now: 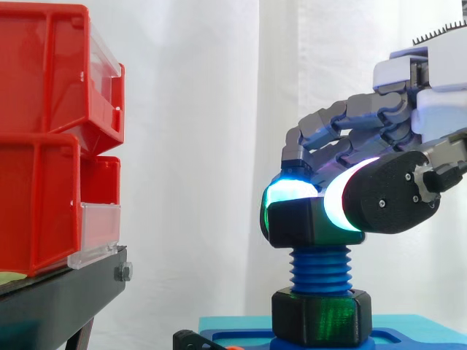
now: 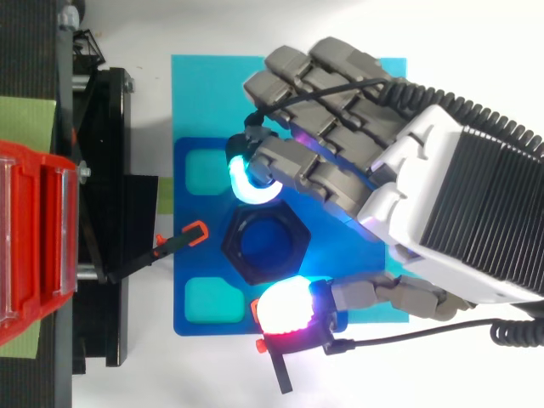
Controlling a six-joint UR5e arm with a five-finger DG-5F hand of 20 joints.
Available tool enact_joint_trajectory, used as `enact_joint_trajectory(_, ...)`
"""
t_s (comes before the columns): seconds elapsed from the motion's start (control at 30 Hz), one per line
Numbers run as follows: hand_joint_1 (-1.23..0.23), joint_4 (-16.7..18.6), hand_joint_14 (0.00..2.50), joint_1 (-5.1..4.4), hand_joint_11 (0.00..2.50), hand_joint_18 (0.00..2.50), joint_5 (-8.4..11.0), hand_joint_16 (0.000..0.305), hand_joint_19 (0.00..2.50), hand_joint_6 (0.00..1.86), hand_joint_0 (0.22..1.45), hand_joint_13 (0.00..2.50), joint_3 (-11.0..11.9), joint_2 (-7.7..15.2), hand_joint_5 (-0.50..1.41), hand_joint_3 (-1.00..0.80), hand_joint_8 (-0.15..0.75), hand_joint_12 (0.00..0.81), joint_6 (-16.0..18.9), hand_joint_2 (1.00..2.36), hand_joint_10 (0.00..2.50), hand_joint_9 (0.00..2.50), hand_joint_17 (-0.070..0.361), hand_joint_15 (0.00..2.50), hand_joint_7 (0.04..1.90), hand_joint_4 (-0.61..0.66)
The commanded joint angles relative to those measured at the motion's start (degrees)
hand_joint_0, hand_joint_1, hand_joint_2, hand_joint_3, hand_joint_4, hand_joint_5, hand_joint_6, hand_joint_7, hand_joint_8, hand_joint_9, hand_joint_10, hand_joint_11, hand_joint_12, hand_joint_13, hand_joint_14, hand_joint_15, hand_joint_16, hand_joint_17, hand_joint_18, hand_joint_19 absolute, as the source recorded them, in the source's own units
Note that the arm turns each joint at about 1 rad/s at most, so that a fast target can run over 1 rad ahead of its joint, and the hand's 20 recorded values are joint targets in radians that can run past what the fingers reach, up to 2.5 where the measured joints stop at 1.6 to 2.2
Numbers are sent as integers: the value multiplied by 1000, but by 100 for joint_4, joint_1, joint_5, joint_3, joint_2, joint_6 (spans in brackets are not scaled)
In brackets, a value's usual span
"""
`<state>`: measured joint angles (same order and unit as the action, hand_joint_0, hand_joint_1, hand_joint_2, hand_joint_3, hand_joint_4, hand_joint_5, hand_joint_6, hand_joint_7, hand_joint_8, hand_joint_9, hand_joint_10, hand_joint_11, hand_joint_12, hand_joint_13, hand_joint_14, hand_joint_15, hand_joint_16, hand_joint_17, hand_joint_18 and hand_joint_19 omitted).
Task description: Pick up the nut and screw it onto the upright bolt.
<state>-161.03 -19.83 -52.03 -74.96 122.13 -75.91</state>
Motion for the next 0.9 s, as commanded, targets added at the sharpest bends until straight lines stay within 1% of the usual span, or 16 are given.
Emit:
enact_joint_trajectory(0.0, -611, -7, 0, 6, 0, 263, -61, 54, 0, 503, 515, 309, -1, 4, -173, -500, 286, 344, -3, 1000, 0, 381, 121, 0, 1187, 240)
enact_joint_trajectory(0.13, -612, -16, 0, 14, 0, 264, -52, 54, 0, 503, 514, 310, -10, 4, -173, -500, 287, 343, -3, 1000, 0, 383, 121, 0, 1187, 241)
enact_joint_trajectory(0.3, -613, 63, 0, 23, 0, 265, -61, 54, 0, 503, 514, 312, -151, 4, -173, -500, 287, 342, -3, 1000, 0, 384, 121, 0, 1187, 245)
enact_joint_trajectory(0.53, -612, 63, 0, 58, 0, 266, -70, 54, 0, 503, 515, 313, -151, 4, -173, -500, 288, 341, -3, 1000, 0, 385, 121, 0, 1186, 246)
enact_joint_trajectory(0.73, -614, 72, 0, 67, 0, 266, -70, 54, 0, 503, 515, 313, -142, 4, -174, -500, 288, 342, -3, 1000, 0, 384, 121, 0, 1183, 243)
enact_joint_trajectory(0.87, -612, 72, 0, 76, 0, 259, -123, 55, 0, 503, 504, 306, -151, 4, -180, -500, 288, 346, -3, 1000, 0, 378, 124, 0, 1119, 247)
